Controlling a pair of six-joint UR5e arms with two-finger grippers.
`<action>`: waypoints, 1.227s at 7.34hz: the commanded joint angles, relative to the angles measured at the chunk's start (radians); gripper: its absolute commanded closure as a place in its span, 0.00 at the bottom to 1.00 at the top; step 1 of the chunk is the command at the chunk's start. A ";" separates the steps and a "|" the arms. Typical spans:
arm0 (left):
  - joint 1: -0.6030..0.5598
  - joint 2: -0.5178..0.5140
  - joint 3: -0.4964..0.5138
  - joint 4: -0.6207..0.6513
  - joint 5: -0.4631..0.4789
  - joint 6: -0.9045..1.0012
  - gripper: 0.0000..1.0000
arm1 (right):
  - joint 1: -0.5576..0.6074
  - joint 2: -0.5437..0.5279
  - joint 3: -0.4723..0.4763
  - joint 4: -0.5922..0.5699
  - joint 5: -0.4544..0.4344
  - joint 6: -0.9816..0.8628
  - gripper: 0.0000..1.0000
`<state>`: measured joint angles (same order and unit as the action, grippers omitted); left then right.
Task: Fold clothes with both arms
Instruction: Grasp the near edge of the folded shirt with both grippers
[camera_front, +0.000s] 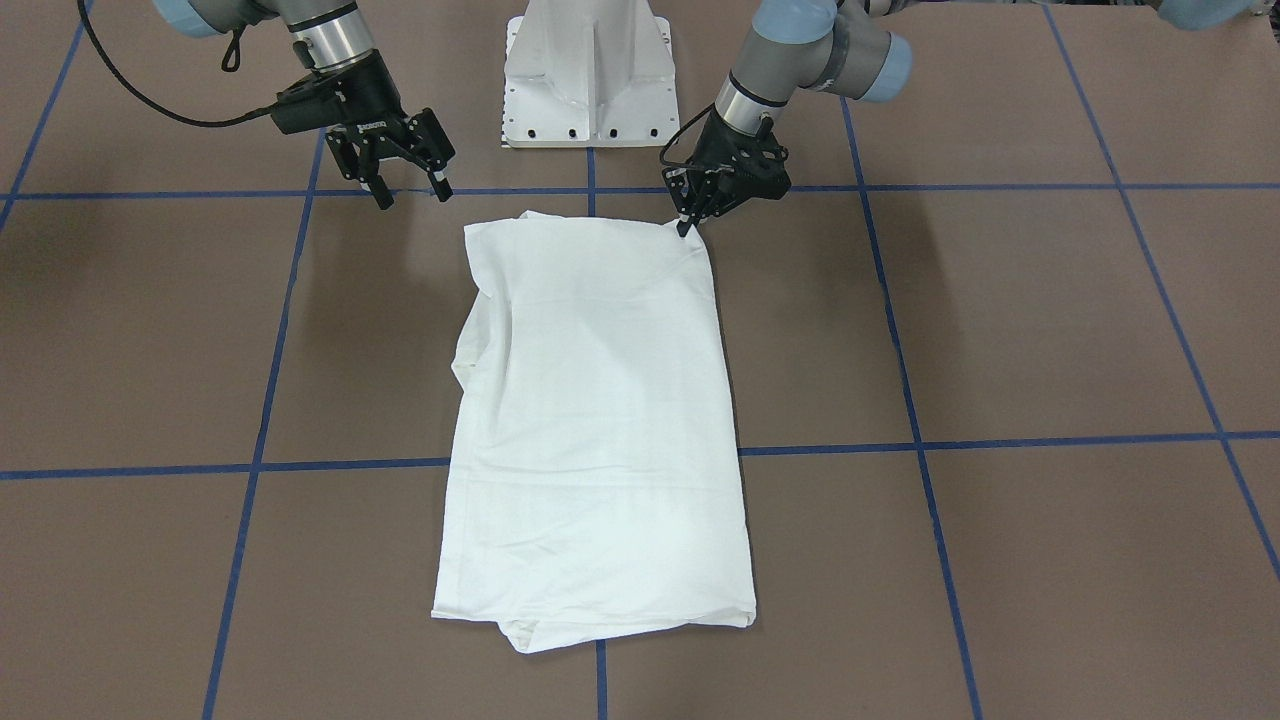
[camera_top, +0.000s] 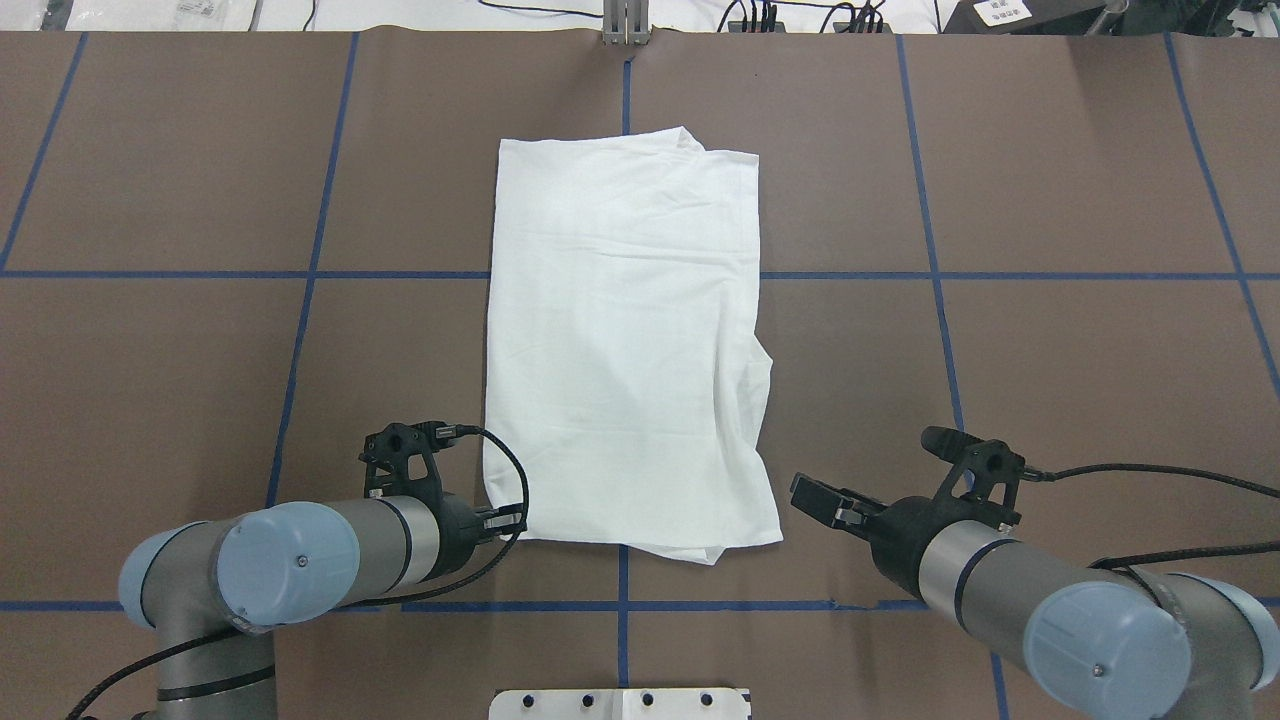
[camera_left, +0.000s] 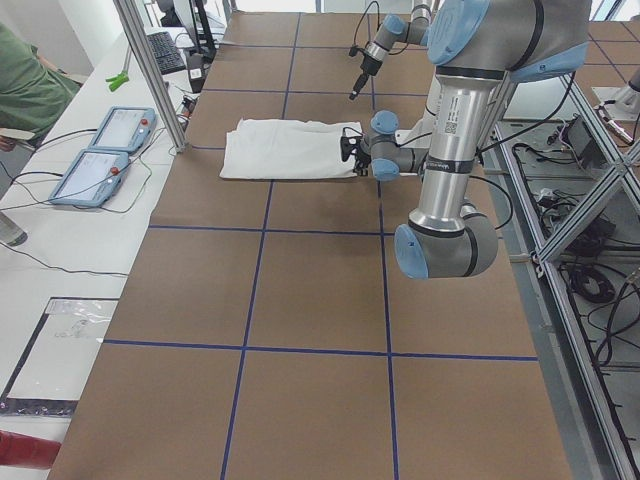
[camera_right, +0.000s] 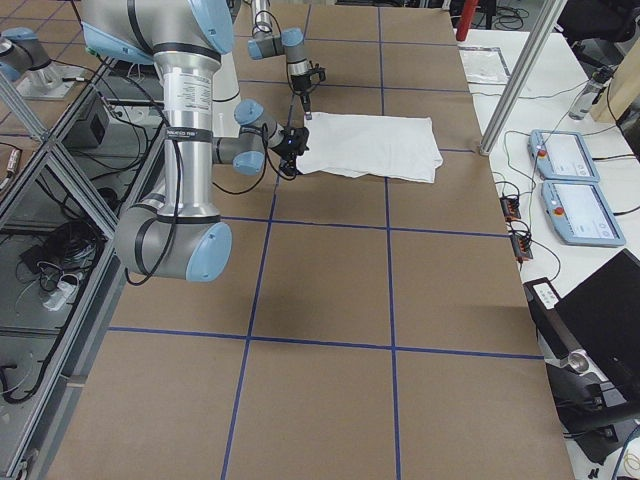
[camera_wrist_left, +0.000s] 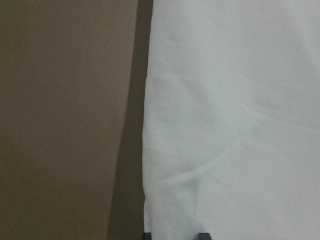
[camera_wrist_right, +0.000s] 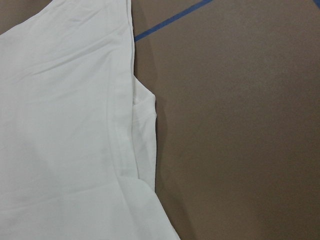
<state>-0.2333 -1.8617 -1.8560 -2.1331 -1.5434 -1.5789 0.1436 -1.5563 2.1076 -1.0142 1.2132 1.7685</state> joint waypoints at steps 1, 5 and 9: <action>0.000 -0.001 -0.002 0.001 0.002 -0.001 1.00 | -0.009 0.149 -0.063 -0.149 0.000 0.201 0.05; 0.000 -0.001 -0.009 0.001 0.002 0.000 1.00 | -0.029 0.344 -0.210 -0.328 0.002 0.390 0.06; -0.001 -0.001 -0.012 0.001 0.002 0.000 1.00 | -0.029 0.346 -0.222 -0.331 0.006 0.407 0.09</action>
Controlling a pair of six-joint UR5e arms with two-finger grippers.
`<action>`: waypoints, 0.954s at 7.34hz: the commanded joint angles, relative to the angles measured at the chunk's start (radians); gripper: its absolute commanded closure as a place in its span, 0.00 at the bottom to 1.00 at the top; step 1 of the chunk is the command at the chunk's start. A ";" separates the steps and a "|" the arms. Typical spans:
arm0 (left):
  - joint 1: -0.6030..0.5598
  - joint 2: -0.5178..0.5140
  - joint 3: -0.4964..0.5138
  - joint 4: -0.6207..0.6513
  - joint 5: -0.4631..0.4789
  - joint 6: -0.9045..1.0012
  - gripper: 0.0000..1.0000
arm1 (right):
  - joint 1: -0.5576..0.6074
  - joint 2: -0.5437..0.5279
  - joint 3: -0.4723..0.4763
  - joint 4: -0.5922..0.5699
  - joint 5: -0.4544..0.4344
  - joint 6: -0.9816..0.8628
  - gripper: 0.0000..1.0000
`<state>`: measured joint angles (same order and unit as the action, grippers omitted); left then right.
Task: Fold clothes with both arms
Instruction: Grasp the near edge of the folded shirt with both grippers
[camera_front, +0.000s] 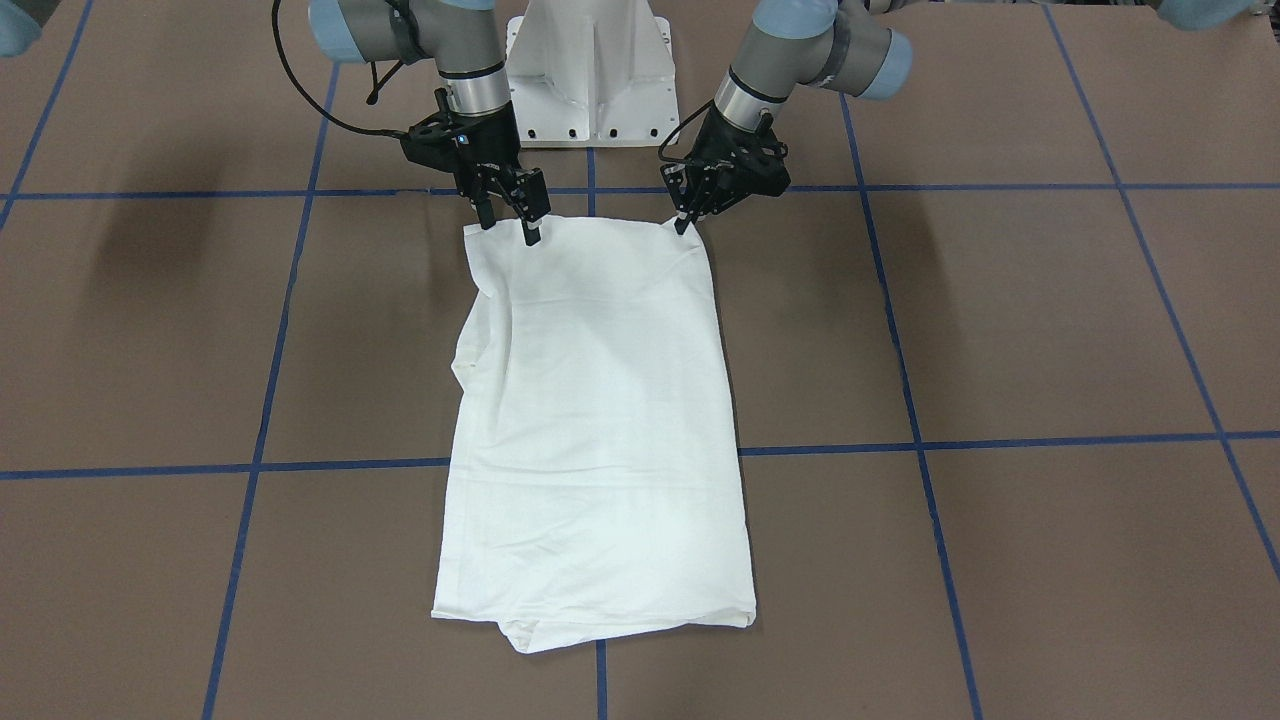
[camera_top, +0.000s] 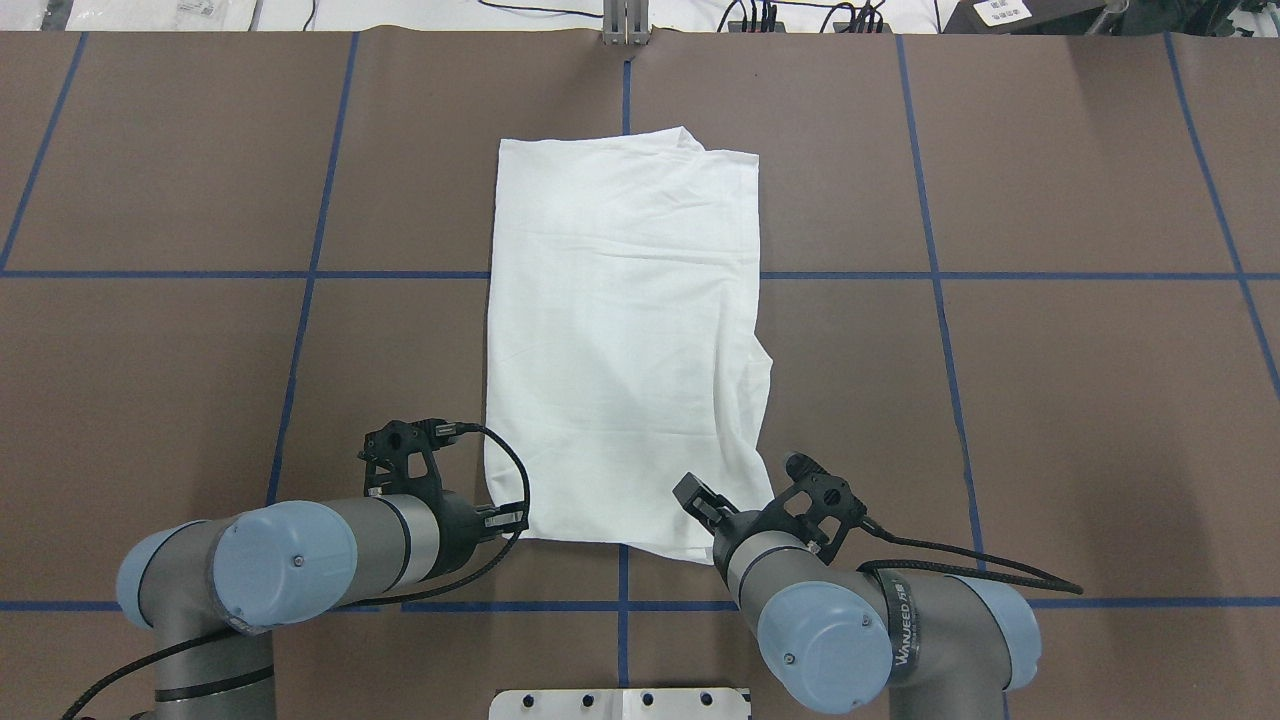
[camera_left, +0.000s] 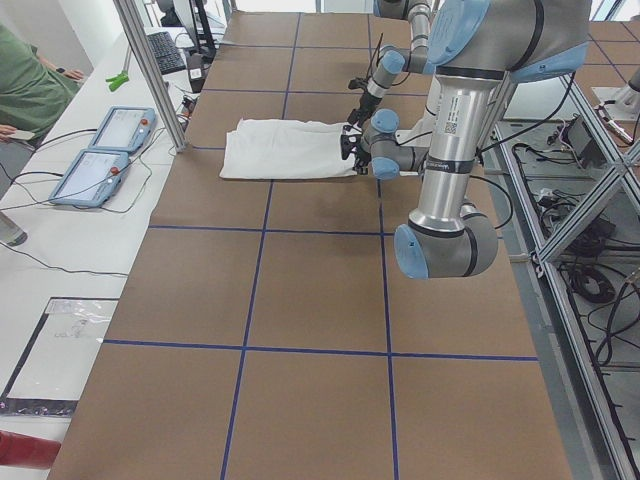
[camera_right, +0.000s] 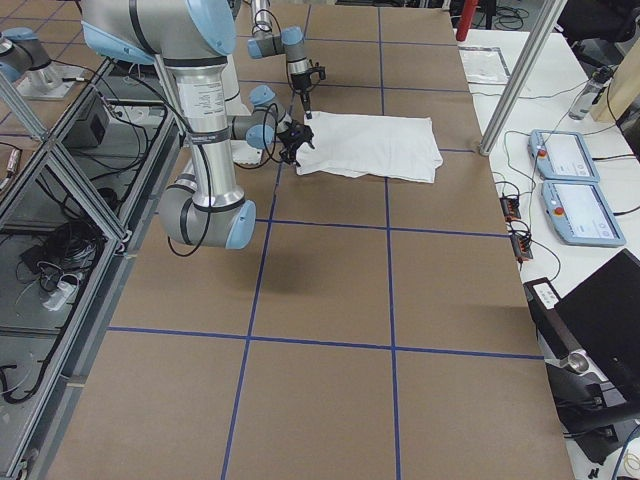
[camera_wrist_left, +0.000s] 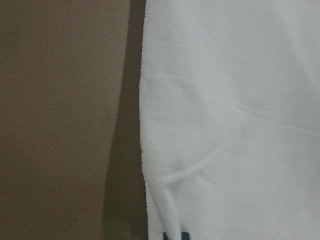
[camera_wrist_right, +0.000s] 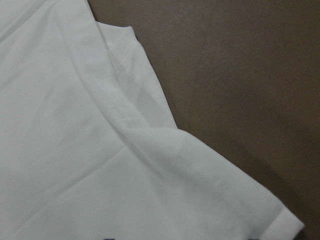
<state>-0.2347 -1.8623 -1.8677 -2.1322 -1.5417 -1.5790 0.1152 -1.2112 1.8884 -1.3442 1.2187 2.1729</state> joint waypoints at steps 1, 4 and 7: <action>0.000 0.000 -0.001 0.000 0.000 -0.001 1.00 | 0.000 0.001 -0.003 -0.009 0.010 0.002 0.09; 0.000 0.000 -0.001 0.000 0.000 -0.001 1.00 | -0.012 0.035 -0.003 -0.085 0.012 0.030 0.09; -0.002 0.000 -0.002 0.000 0.000 -0.001 1.00 | -0.014 0.039 -0.011 -0.084 0.012 0.041 0.12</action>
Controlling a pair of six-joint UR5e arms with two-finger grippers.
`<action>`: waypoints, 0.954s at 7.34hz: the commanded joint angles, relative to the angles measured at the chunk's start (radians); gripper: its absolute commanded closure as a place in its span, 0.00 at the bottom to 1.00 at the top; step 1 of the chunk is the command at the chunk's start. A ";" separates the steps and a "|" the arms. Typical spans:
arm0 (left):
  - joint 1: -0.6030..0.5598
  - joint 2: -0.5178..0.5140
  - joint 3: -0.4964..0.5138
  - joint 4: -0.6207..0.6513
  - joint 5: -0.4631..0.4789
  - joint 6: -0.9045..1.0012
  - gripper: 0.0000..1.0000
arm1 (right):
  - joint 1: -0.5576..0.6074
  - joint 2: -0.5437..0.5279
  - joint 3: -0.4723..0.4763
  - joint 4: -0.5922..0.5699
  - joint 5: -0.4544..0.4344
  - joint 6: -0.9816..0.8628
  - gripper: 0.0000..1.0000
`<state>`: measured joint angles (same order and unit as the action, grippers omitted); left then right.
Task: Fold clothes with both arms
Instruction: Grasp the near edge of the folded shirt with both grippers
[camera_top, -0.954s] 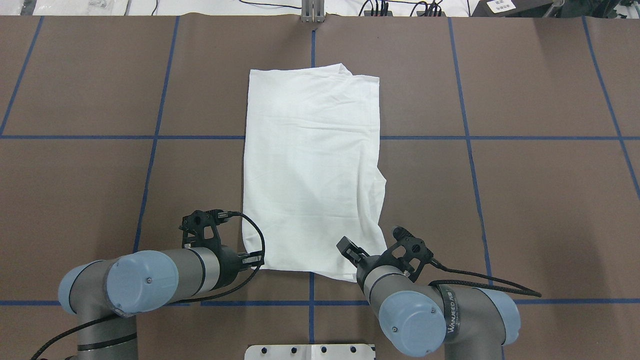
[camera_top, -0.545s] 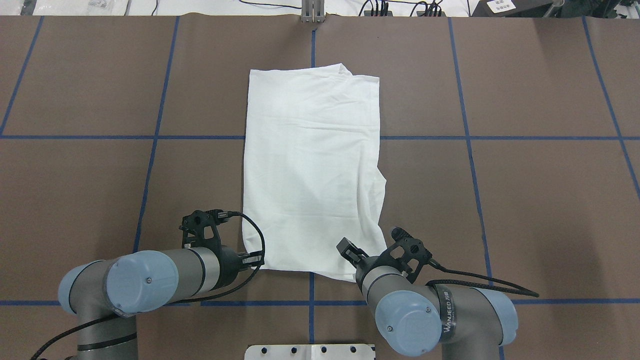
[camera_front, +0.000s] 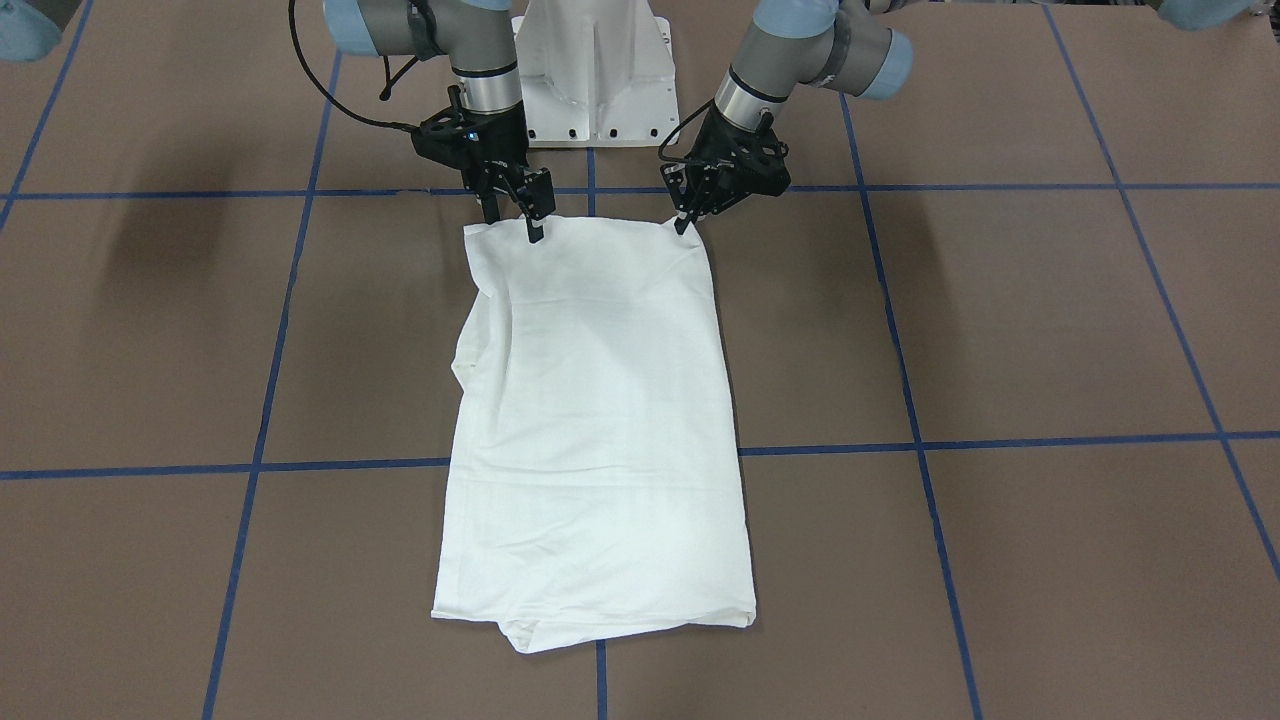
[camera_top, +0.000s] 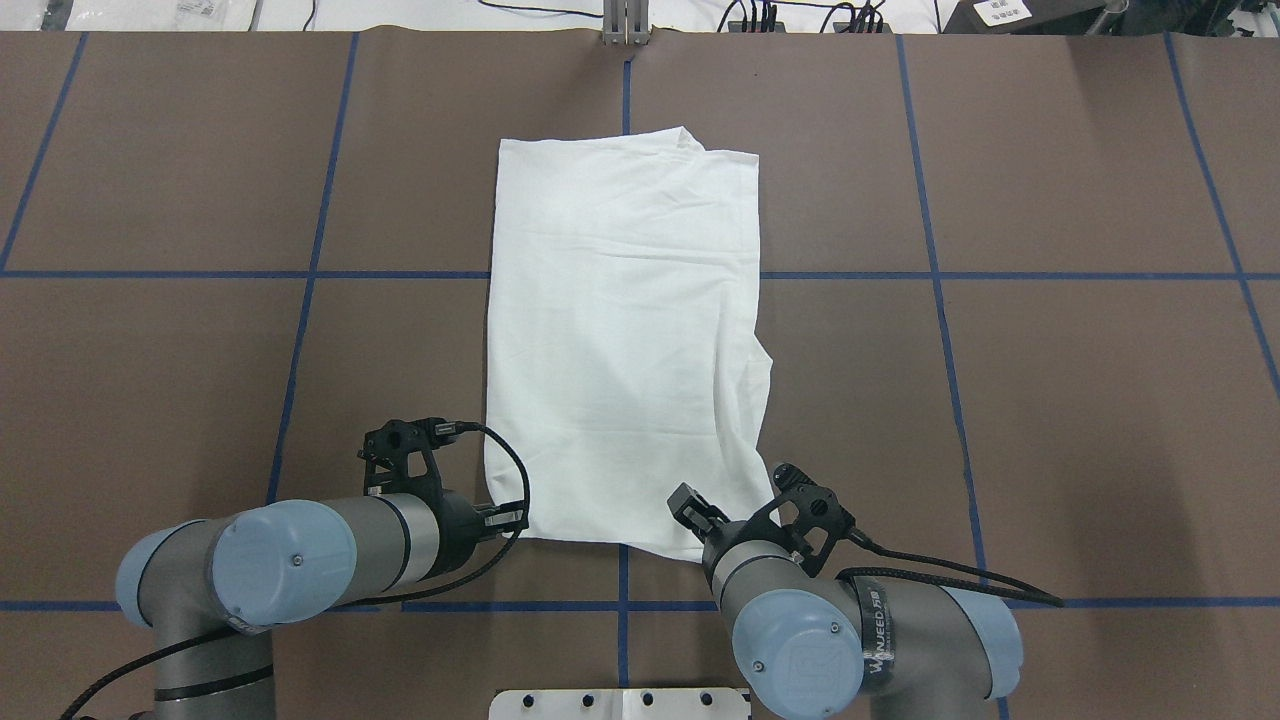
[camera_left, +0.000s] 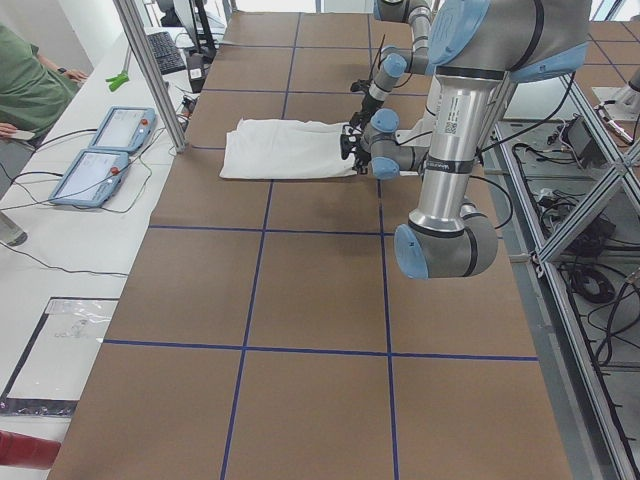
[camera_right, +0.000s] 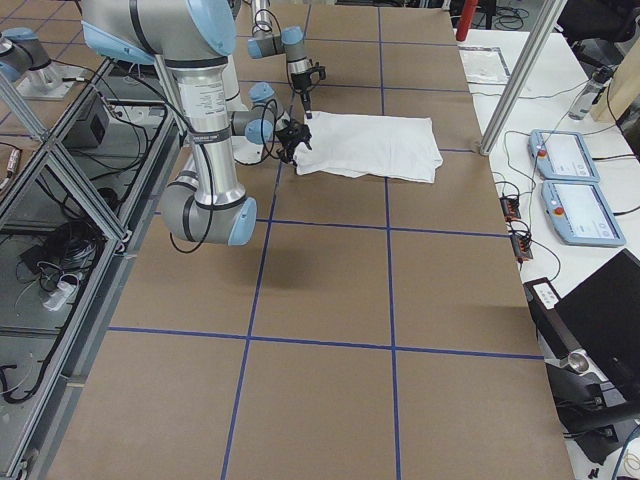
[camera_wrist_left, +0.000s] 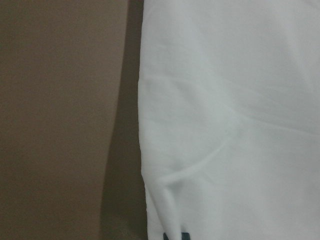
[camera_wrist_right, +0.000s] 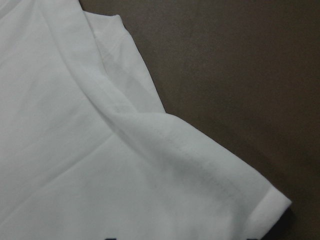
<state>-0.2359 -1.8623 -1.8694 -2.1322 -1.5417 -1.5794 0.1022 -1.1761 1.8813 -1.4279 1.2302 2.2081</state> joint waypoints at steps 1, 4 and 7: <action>0.000 0.000 -0.001 0.000 0.000 0.001 1.00 | -0.002 0.007 -0.020 0.001 0.000 0.021 0.14; -0.002 0.000 -0.001 0.000 0.000 0.001 1.00 | -0.001 0.030 -0.024 0.000 -0.002 0.028 0.46; -0.002 0.000 -0.001 0.000 0.000 0.001 1.00 | -0.001 0.033 -0.031 -0.002 -0.006 0.087 0.91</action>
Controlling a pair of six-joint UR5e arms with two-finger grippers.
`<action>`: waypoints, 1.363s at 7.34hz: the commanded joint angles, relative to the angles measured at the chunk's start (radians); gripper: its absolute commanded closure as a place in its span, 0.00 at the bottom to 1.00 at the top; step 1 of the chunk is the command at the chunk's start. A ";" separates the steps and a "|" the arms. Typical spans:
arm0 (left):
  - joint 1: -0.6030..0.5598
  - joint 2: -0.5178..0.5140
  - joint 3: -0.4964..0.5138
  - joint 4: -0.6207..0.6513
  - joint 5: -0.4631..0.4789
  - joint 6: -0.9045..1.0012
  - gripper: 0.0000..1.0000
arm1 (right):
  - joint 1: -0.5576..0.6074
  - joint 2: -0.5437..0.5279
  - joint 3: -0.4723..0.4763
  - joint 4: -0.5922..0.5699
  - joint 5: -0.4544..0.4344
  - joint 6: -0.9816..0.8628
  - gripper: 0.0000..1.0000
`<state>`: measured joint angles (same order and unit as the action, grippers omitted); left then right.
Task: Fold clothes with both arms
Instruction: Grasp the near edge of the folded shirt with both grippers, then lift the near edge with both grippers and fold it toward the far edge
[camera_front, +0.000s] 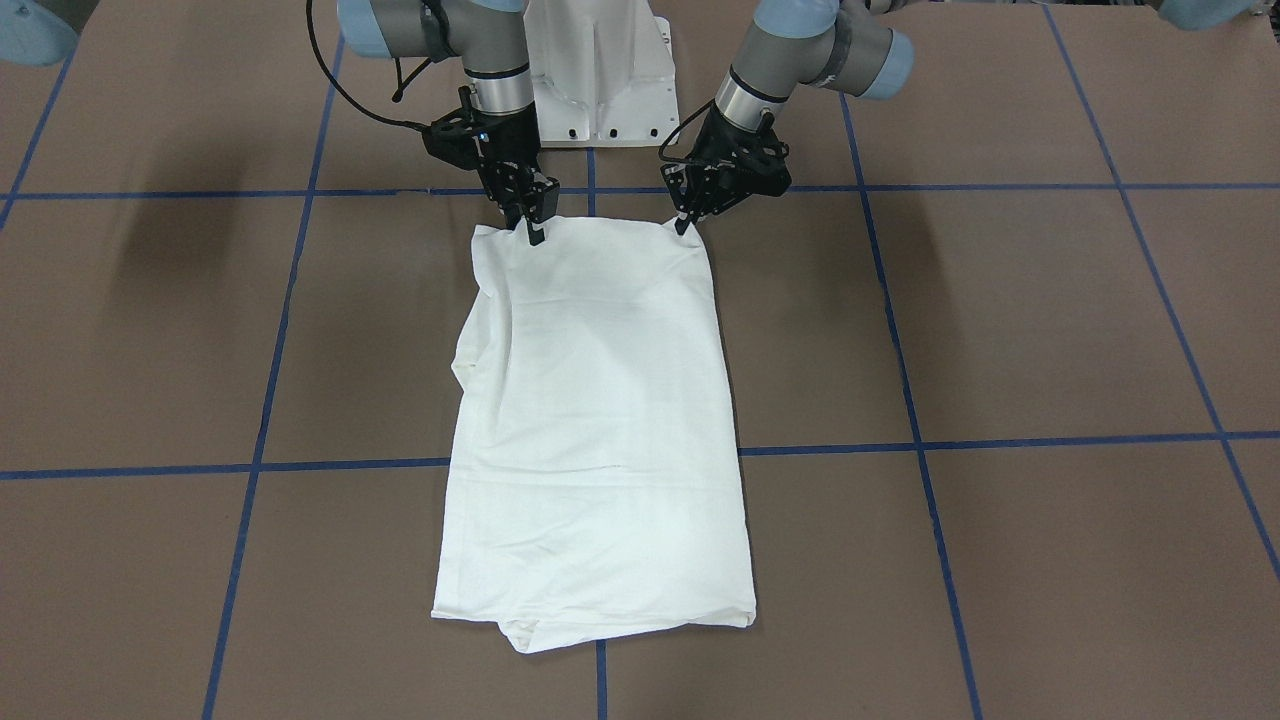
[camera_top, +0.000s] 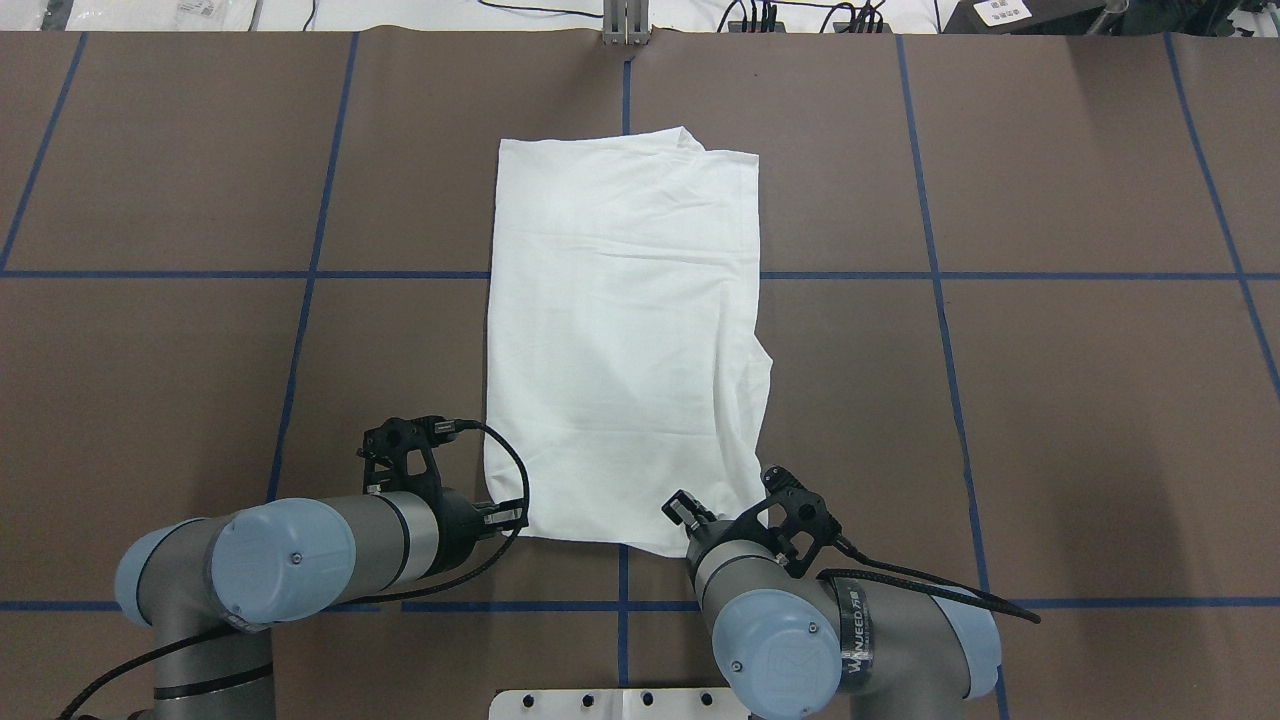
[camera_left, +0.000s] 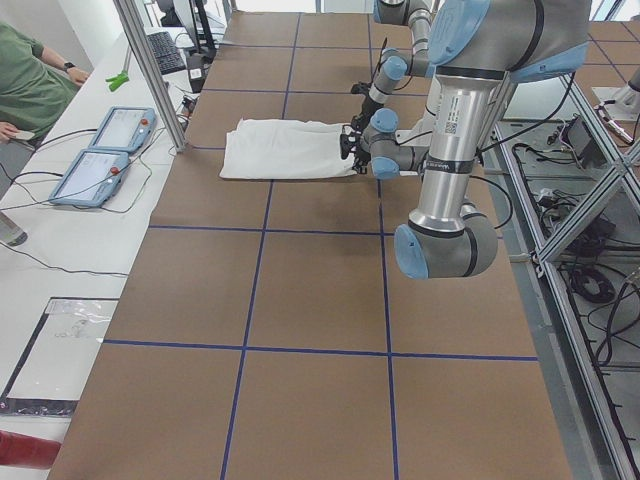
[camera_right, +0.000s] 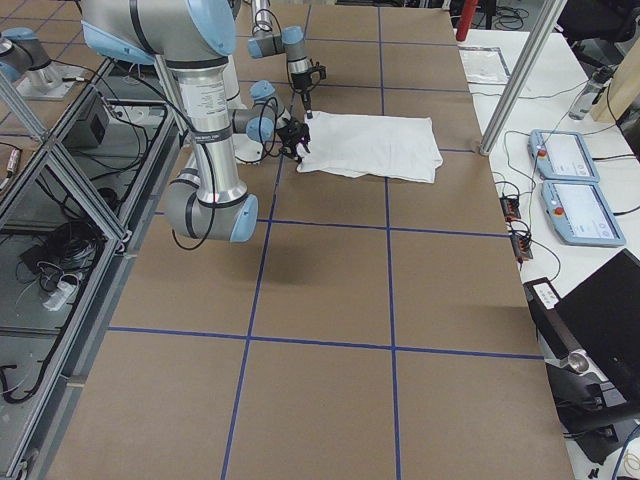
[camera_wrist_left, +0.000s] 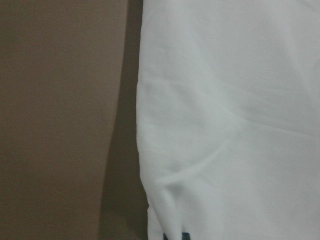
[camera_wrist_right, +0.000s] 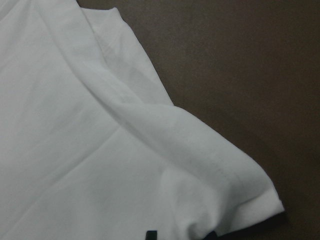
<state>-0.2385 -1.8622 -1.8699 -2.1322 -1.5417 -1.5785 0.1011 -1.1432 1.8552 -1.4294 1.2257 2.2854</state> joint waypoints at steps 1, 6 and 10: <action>0.001 0.000 -0.002 0.000 0.000 0.000 1.00 | 0.000 0.002 -0.005 0.000 -0.005 0.017 1.00; -0.010 0.009 -0.202 0.111 -0.018 0.083 1.00 | 0.014 -0.007 0.277 -0.246 -0.002 0.022 1.00; -0.033 -0.047 -0.566 0.531 -0.124 0.084 1.00 | -0.024 0.077 0.524 -0.523 0.003 0.007 1.00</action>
<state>-0.2553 -1.8781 -2.4007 -1.6774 -1.6572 -1.4958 0.0797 -1.1154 2.3649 -1.8955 1.2289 2.3030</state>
